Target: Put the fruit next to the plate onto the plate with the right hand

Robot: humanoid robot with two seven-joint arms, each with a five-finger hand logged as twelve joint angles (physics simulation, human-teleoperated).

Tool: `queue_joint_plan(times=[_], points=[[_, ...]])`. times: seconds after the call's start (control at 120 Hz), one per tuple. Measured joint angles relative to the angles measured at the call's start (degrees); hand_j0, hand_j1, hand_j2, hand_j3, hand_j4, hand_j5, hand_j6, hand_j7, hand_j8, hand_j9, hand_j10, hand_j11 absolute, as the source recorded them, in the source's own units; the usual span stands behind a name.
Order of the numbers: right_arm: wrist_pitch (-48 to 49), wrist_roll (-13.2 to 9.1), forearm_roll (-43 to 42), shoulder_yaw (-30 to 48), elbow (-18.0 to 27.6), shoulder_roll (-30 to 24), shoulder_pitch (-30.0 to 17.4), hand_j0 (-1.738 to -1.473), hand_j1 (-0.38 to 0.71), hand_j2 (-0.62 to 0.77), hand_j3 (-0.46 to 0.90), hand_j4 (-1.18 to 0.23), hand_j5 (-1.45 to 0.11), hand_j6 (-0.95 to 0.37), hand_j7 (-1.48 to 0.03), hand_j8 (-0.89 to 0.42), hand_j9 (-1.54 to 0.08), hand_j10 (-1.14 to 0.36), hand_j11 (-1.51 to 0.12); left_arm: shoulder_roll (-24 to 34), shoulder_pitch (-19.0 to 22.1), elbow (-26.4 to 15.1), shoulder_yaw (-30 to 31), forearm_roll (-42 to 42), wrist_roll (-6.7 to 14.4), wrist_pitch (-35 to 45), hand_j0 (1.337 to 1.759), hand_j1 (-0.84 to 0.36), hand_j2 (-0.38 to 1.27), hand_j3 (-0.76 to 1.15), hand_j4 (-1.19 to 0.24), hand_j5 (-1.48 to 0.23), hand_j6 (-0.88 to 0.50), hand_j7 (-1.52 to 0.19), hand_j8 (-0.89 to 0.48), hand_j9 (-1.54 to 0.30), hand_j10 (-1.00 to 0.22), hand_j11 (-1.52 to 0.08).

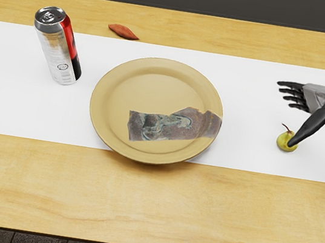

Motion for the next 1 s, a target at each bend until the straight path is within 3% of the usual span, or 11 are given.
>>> queue_joint_plan(times=[0.092,0.275,0.383,0.683,1.0], points=[[-6.73,-1.09,-1.98,-0.10,3.67,-0.53,-1.06,-1.658,-0.35,0.00,0.00,0.00,0.00,0.00,0.00,0.00,0.00,0.00,0.00,0.00,0.00,0.00,0.00,0.00,0.00,0.00,1.658,0.32,0.00,0.00,-0.02,-0.03,-0.02,-0.03,-0.02,-0.03,-0.02,-0.03],[-17.15,-8.91,-6.01,-0.96,7.73,-0.33,-2.49,-1.658,-0.35,0.00,0.00,0.00,0.00,0.00,0.00,0.00,0.00,0.00,0.00,0.00,0.00,0.00,0.00,0.00,0.00,0.00,1.658,0.32,0.00,0.00,-0.02,-0.03,-0.02,-0.03,-0.02,-0.03,-0.02,-0.03],[-20.00,-11.09,-6.88,-1.13,8.64,-0.18,-3.22,-1.658,-0.35,0.00,0.00,0.00,0.00,-0.01,0.00,0.00,0.00,0.00,0.00,0.00,0.00,0.00,0.00,0.00,0.00,0.00,1.658,0.32,0.00,0.00,-0.02,-0.03,-0.02,-0.03,-0.02,-0.03,-0.02,-0.03],[-30.96,-12.04,-8.54,-1.25,11.62,1.10,-5.30,-1.658,-0.34,0.00,0.00,-0.01,-0.01,-0.01,0.00,-0.01,-0.01,-0.01,-0.01,0.00,0.00,0.00,0.00,0.00,0.00,0.00,1.658,0.32,0.00,0.00,-0.02,-0.03,-0.02,-0.03,-0.02,-0.03,-0.02,-0.03],[-39.89,-11.71,-12.80,-1.28,15.32,1.31,-9.28,-1.658,-0.11,-0.04,0.00,-0.21,-0.26,-0.21,-0.26,-0.21,-0.26,-0.21,-0.26,0.00,0.00,0.00,0.00,0.00,0.00,0.00,1.658,0.32,0.00,0.00,-0.02,-0.03,-0.02,-0.03,-0.02,-0.03,-0.02,-0.03]])
